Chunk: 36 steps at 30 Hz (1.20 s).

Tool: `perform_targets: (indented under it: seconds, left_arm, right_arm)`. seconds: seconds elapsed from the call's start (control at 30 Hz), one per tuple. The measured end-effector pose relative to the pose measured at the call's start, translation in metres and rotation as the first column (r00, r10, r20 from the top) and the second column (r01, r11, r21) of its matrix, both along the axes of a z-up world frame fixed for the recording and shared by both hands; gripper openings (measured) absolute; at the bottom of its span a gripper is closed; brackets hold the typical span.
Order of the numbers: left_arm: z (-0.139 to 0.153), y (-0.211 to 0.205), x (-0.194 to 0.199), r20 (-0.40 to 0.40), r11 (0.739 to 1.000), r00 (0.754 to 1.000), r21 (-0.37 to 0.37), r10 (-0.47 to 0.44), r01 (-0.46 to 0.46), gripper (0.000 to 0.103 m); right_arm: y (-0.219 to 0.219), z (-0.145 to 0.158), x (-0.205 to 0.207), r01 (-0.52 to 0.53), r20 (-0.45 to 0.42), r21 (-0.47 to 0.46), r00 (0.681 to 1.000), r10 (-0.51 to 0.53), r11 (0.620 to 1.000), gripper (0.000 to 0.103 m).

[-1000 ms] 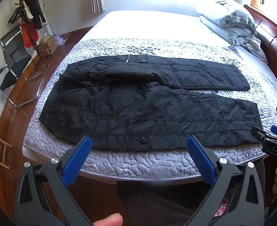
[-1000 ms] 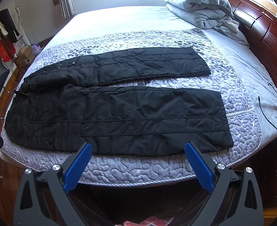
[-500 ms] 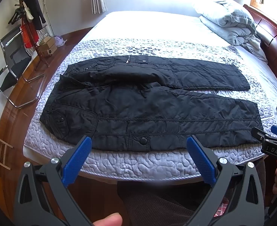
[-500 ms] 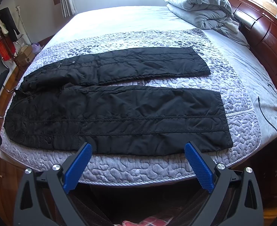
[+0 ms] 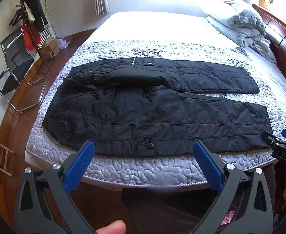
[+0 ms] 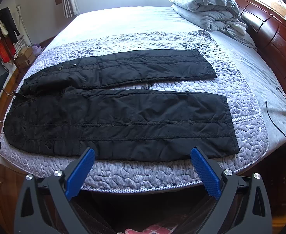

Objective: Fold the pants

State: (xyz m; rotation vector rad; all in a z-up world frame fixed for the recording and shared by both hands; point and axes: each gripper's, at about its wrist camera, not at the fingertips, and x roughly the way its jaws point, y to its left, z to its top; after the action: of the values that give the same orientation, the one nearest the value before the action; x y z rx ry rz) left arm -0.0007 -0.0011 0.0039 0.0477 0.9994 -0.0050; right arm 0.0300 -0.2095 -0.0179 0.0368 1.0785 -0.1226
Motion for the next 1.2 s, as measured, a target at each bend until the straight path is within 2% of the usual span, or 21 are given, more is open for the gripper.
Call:
perform_targets:
  seconds: [1.2]
  left_arm:
    - [0.001,-0.0054,0.0054,0.002,1.0,1.0,0.02,-0.013,0.013,0.1]
  right_arm:
    - [-0.0021,-0.0053,0.0066,-0.008,-0.012,-0.002,1.0,0.008,1.0,0.099]
